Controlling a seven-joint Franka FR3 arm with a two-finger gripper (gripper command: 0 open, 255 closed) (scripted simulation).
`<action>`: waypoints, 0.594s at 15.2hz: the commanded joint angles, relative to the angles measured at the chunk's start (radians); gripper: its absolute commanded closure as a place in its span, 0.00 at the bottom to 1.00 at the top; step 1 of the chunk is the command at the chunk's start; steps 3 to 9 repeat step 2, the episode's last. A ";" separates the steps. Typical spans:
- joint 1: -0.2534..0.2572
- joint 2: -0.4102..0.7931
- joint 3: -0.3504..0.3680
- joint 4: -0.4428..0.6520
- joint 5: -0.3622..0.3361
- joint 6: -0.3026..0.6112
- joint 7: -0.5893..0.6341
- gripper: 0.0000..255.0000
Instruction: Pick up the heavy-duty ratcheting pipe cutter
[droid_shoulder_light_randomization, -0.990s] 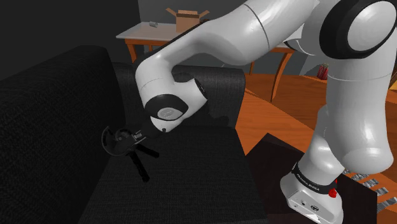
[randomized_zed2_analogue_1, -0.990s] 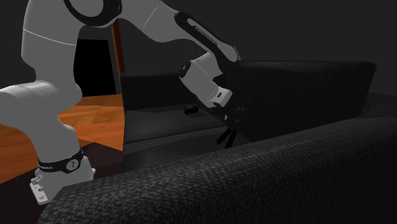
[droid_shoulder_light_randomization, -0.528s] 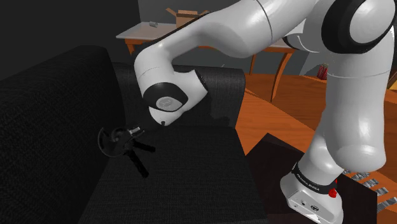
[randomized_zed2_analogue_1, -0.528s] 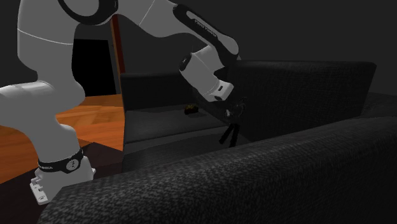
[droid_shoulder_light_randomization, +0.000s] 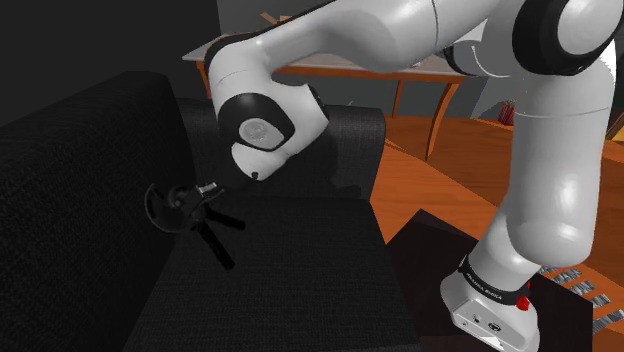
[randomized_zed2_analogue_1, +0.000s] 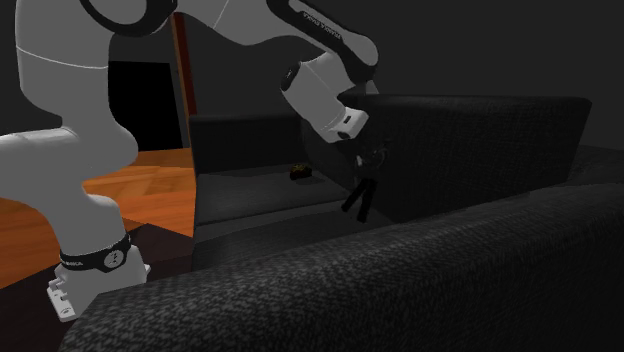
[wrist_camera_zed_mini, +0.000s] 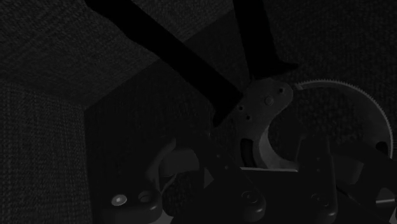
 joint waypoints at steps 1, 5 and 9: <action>-0.023 0.005 0.028 0.016 0.008 0.019 -0.017 1.00; -0.023 0.005 0.028 0.016 0.008 0.019 -0.017 1.00; -0.023 0.005 0.028 0.016 0.008 0.019 -0.017 1.00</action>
